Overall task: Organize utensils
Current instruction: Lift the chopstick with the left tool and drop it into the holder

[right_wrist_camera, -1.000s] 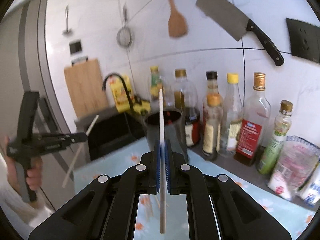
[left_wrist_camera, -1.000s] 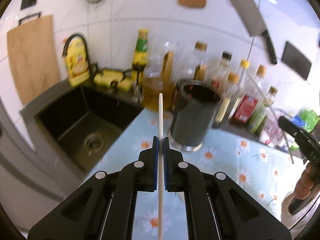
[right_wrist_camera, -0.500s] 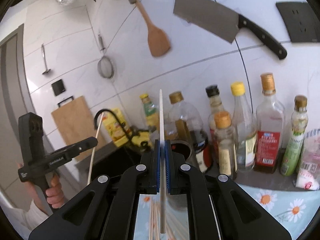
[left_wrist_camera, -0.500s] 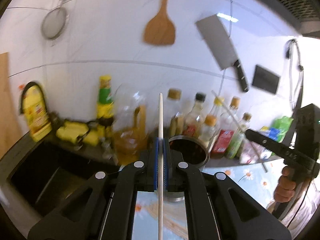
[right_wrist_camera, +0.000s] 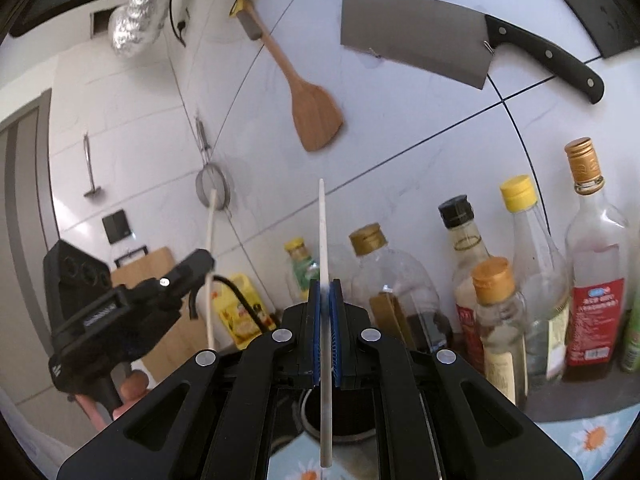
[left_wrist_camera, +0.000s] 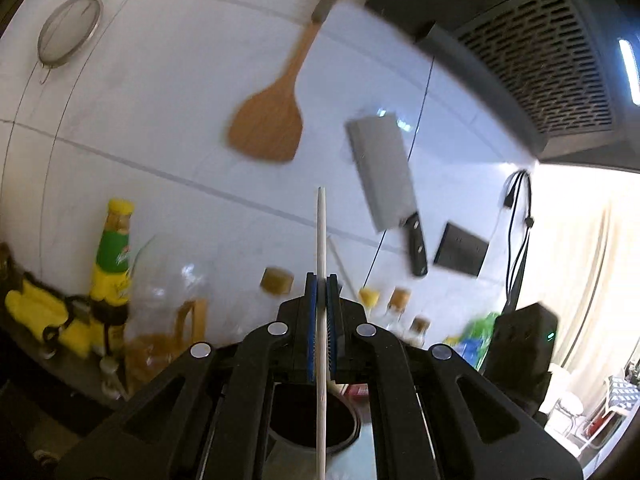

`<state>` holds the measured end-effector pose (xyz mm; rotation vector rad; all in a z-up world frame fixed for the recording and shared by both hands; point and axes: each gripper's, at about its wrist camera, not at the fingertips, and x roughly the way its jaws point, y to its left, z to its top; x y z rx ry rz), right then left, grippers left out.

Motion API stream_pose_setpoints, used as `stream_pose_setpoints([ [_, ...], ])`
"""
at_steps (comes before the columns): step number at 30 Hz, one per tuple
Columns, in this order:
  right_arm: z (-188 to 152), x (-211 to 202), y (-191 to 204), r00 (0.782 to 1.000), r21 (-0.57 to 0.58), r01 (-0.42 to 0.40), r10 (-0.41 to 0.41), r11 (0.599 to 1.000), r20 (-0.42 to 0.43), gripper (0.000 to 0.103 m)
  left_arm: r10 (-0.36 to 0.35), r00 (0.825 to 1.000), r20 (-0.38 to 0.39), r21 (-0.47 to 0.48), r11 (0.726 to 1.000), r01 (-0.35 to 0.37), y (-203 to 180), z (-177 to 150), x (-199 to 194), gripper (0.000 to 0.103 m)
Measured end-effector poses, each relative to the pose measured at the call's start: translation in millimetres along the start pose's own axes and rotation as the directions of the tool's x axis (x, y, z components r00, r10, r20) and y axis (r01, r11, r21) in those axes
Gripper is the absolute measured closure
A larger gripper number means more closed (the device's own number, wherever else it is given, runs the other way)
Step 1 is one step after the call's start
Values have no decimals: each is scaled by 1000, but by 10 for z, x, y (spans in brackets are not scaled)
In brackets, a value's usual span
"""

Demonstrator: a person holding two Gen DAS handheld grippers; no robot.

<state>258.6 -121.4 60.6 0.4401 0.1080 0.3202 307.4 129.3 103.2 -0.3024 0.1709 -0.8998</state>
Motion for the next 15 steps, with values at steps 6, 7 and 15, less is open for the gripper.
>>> stream_pose_setpoints([
  [6, 39, 183, -181, 999, 27, -23, 22, 999, 46, 98, -35, 997, 63, -26, 999, 36, 66, -45, 213, 98],
  [7, 38, 202, -211, 999, 29, -27, 26, 999, 46, 98, -36, 997, 62, -29, 999, 37, 74, -55, 263, 98],
  [15, 25, 474, -329, 997, 18, -69, 68, 997, 45, 98, 0, 999, 49, -44, 999, 2, 236, -134, 558, 98],
])
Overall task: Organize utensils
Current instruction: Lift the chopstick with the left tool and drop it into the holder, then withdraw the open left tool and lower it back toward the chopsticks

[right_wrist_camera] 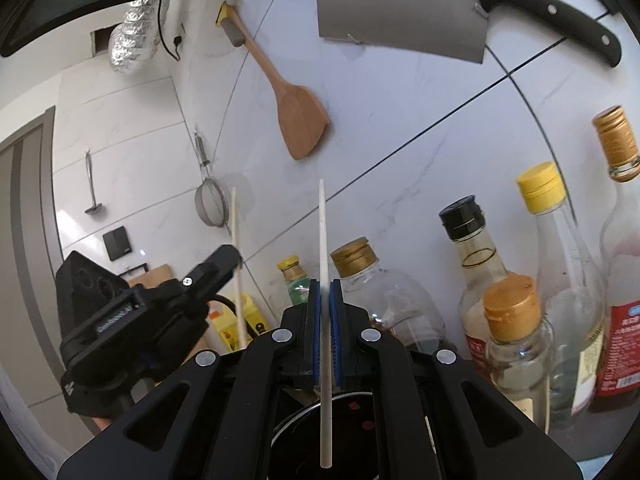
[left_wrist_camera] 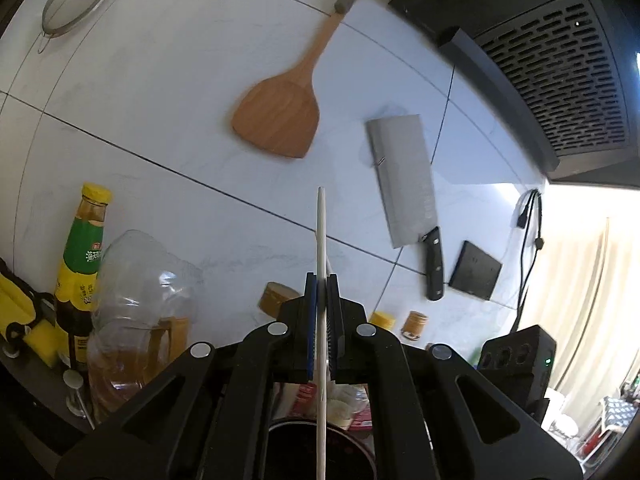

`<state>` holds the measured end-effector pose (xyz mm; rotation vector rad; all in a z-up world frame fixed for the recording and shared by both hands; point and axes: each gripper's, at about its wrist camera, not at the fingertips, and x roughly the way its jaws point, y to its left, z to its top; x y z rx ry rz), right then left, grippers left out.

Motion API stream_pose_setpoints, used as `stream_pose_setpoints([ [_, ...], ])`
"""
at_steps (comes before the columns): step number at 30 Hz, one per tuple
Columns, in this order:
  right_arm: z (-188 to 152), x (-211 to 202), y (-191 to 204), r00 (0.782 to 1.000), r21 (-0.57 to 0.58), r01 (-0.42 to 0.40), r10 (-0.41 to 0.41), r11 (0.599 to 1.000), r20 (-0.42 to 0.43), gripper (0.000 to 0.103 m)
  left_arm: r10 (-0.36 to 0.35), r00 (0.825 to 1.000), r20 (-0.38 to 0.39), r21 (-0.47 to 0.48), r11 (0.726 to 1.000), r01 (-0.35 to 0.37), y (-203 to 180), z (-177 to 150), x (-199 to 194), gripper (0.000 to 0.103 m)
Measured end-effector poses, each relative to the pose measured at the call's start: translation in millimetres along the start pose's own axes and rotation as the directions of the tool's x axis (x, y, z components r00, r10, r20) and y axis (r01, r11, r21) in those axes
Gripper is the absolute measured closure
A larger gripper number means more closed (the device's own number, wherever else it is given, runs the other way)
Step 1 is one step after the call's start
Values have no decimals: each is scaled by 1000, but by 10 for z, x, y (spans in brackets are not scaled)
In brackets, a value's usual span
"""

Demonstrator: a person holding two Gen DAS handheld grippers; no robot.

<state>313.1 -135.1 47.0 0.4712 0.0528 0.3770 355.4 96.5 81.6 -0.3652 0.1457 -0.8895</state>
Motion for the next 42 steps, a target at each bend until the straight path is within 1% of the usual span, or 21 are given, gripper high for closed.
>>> stream_pose_setpoints([
  [2, -34, 42, -9, 1000, -12, -11, 11, 1000, -3, 98, 28, 1000, -1, 46, 999, -28, -21, -57, 29, 98],
  [3, -53, 63, -11, 1000, -16, -8, 8, 1000, -5, 98, 29, 1000, -7, 53, 998, -28, -18, -85, 46, 98],
  [6, -130, 129, -52, 1000, -11, -12, 12, 1000, -22, 98, 17, 999, -35, 49, 999, -15, 6, -183, 107, 98],
  [9, -223, 176, -107, 999, -10, 6, -6, 1000, -49, 98, 27, 998, -57, 71, 997, -23, -9, -264, 162, 98],
  [14, -324, 148, -162, 997, 3, 25, -24, 1000, -76, 98, 17, 996, -92, 62, 998, -11, 18, -348, 158, 98],
  [17, -363, 96, -129, 994, -17, 44, -46, 999, -97, 98, 25, 993, -118, 92, 996, -14, -2, -411, 118, 98],
  [20, -409, 31, -82, 990, -34, 72, -76, 997, -123, 98, 33, 990, -136, 90, 996, -21, 18, -466, 67, 98],
  [22, -425, -6, -31, 986, -53, 86, -92, 995, -140, 98, 58, 988, -145, 79, 996, -47, 46, -486, 23, 98],
  [26, -439, -91, 67, 980, -82, 113, -124, 990, -156, 95, 56, 985, -163, 59, 997, -47, 68, -469, -76, 97],
  [27, -437, -112, 88, 979, -83, 118, -129, 990, -156, 95, 60, 985, -161, 61, 997, -51, 61, -459, -109, 96],
  [29, -440, -162, 133, 977, -85, 126, -138, 988, -161, 94, 62, 985, -159, 68, 996, -52, 42, -423, -193, 86],
  [34, -403, -295, 239, 971, -115, 148, -166, 982, -171, 94, 71, 987, -147, 80, 995, -60, -17, -337, -362, 77],
  [37, -368, -390, 349, 968, -136, 151, -174, 979, -179, 93, 87, 986, -142, 89, 993, -74, -58, -297, -473, 65],
  [38, -362, -414, 373, 967, -143, 153, -178, 978, -182, 88, 94, 986, -136, 91, 992, -82, -77, -289, -527, 62],
  [39, -350, -442, 392, 966, -150, 153, -179, 977, -186, 85, 106, 986, -131, 92, 991, -94, -94, -282, -574, 61],
  [40, -343, -480, 416, 965, -156, 152, -181, 976, -192, 77, 124, 984, -130, 93, 989, -112, -111, -276, -615, 56],
  [41, -337, -537, 409, 964, -158, 148, -178, 976, -196, 72, 137, 982, -129, 95, 988, -126, -132, -272, -653, 54],
  [42, -331, -562, 419, 964, -160, 146, -177, 976, -201, 71, 150, 981, -125, 95, 986, -138, -147, -271, -691, 53],
])
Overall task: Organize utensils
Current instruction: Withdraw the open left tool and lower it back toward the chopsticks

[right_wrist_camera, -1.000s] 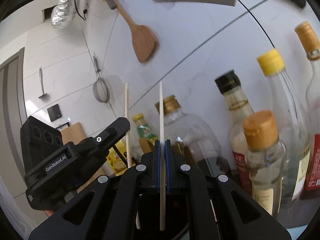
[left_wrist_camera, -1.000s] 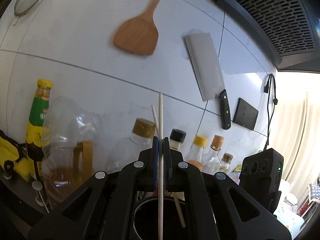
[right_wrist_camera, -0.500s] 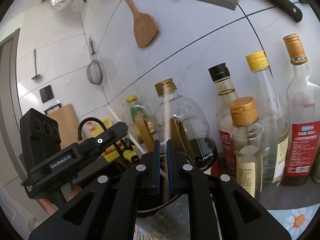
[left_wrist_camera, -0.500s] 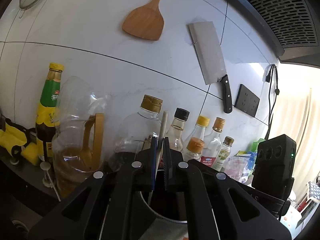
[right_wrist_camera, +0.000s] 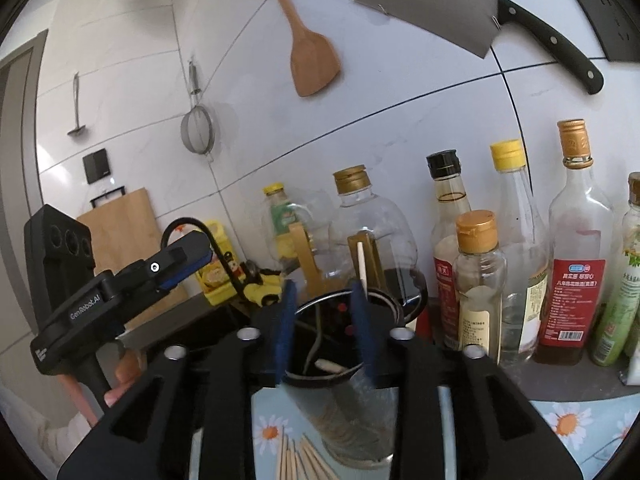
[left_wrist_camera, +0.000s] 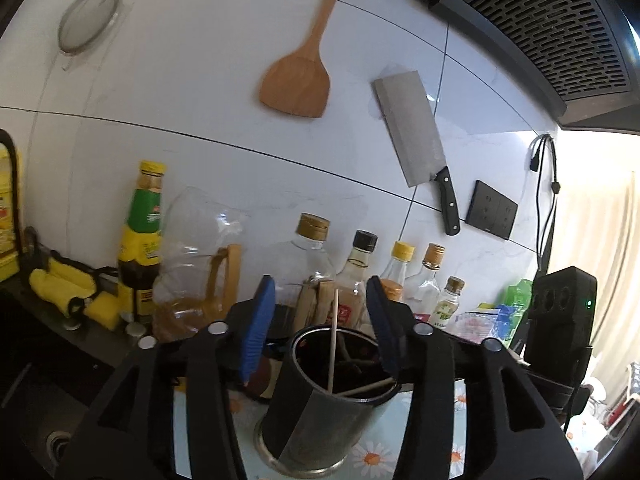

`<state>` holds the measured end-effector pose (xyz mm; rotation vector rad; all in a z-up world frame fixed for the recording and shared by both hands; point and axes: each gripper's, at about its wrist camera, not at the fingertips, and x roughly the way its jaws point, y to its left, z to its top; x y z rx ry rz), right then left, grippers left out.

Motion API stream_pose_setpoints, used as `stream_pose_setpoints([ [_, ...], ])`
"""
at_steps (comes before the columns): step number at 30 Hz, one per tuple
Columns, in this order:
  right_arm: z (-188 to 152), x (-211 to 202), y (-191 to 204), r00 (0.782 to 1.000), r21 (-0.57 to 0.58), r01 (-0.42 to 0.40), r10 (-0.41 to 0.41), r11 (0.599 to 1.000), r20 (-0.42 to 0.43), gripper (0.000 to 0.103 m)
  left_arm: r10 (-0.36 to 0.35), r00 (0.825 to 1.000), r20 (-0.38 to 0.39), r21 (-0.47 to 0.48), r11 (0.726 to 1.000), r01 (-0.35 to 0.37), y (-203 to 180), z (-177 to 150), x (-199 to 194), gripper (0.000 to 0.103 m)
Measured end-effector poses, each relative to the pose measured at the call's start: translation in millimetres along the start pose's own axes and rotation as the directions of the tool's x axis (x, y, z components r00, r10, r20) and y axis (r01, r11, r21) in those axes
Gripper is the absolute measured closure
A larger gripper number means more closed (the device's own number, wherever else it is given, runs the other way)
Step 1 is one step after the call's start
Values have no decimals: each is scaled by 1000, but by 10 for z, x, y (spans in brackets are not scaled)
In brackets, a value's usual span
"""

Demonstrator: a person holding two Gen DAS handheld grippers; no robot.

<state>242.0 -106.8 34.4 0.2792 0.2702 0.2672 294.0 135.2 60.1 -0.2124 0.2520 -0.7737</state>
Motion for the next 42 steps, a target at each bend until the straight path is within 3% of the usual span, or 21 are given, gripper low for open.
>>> stream_pose_setpoints([
  [3, 11, -75, 55, 999, -29, -10, 9, 1000, -31, 61, 42, 999, -2, -7, 999, -42, -23, -19, -125, 41],
  [4, 10, -115, 62, 999, -37, -19, 18, 999, -39, 53, 58, 998, -4, -9, 998, -58, -32, -32, -166, 37],
  [9, -6, -267, 132, 995, -68, -81, 76, 994, -66, 46, 155, 988, -27, -5, 988, -155, -101, -125, -337, 26],
  [13, -17, -380, 156, 989, -57, -125, 120, 990, -85, 29, 224, 974, -43, 2, 975, -224, -169, -238, -444, 10],
  [16, -38, -450, 166, 988, -59, -129, 123, 990, -98, 18, 277, 958, -73, -5, 961, -278, -212, -363, -509, 6],
  [18, -58, -483, 176, 986, -70, -136, 128, 988, -107, 18, 291, 951, -106, -7, 956, -293, -224, -441, -519, 6],
  [24, -202, -505, 178, 977, -138, -142, 116, 980, -178, 15, 366, 911, -188, -27, 926, -377, -215, -726, -591, 6],
  [31, -452, -380, 81, 950, -181, -138, 78, 974, -301, 9, 412, 863, -291, -66, 892, -448, -203, -1052, -615, 6],
  [35, -602, -252, -41, 918, -177, -146, 67, 973, -391, 8, 438, 819, -370, -63, 868, -493, -207, -1258, -545, 6],
  [38, -721, -162, -138, 893, -165, -150, 62, 975, -446, 8, 438, 796, -418, -71, 858, -509, -208, -1392, -487, 6],
  [42, -859, -70, -228, 873, -183, -147, 40, 972, -486, 8, 464, 743, -483, -50, 832, -552, -209, -1563, -369, 6],
])
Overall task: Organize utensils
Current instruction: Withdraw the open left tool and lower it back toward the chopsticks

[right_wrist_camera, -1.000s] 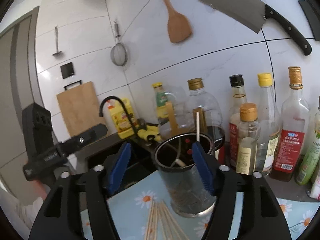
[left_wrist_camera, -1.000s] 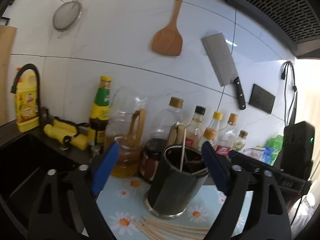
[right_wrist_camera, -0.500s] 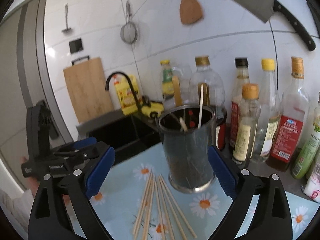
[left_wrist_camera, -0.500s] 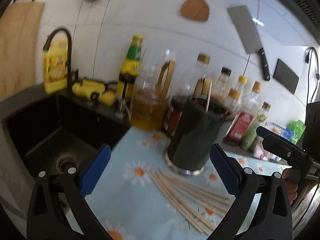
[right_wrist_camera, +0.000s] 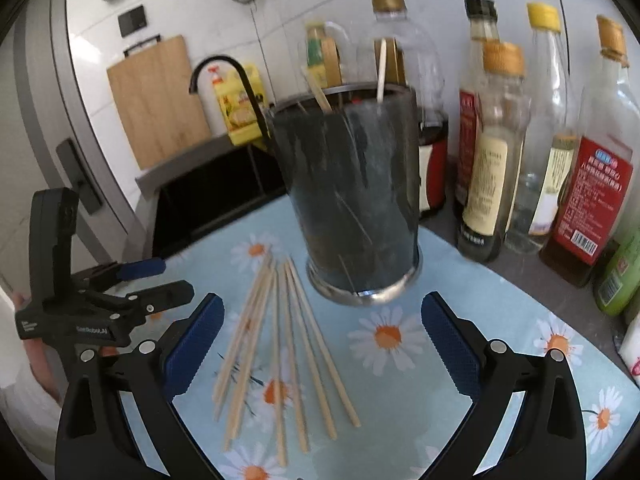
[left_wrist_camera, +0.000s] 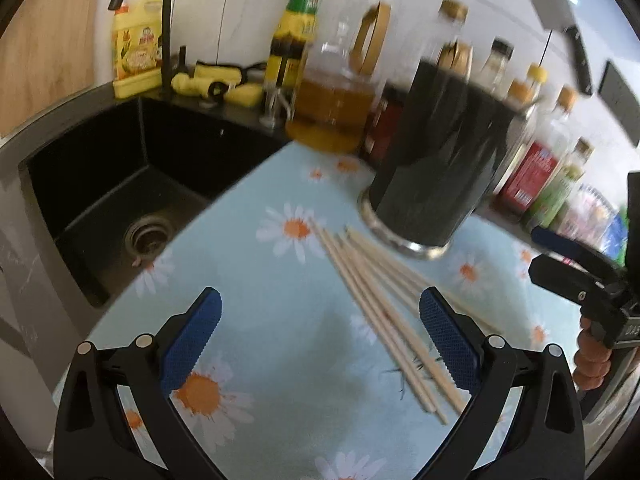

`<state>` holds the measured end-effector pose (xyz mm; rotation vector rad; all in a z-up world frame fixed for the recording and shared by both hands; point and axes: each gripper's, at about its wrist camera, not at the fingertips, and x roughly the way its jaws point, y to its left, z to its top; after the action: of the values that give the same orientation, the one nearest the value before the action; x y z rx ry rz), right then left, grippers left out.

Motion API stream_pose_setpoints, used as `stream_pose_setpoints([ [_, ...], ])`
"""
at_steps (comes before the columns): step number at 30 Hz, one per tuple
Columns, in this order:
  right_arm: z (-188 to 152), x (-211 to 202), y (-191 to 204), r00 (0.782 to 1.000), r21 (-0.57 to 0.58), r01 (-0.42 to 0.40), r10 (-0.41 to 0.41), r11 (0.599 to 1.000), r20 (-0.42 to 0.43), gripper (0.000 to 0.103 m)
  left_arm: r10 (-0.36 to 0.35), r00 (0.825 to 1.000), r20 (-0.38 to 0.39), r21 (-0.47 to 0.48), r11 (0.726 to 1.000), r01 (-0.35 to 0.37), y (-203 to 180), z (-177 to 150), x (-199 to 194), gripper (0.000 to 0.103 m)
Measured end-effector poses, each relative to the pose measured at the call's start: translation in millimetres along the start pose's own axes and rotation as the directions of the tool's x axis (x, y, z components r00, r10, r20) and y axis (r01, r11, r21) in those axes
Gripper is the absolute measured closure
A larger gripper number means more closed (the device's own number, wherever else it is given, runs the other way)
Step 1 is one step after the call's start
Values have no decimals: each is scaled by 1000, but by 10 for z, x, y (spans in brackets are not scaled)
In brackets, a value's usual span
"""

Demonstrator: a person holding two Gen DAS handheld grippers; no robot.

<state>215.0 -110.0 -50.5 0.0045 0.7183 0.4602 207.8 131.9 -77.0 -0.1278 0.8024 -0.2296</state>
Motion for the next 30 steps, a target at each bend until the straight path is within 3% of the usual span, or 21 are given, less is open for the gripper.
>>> stream_pose_setpoints([
  [5, -99, 160, -53, 998, -64, 32, -35, 997, -45, 8, 10, 999, -51, -40, 999, -12, -13, -87, 131, 6],
  [13, -208, 397, -87, 994, -150, 35, -50, 988, -97, 8, 110, 986, -127, -17, 993, -113, -84, -128, 310, 6],
  [19, -231, 530, -93, 987, -178, 18, -46, 984, -153, 8, 199, 967, -158, 33, 980, -197, -150, -130, 405, 6],
  [30, -246, 733, -135, 968, -188, 53, -97, 981, -230, 8, 218, 950, -223, -5, 974, -225, -132, -66, 472, 5],
])
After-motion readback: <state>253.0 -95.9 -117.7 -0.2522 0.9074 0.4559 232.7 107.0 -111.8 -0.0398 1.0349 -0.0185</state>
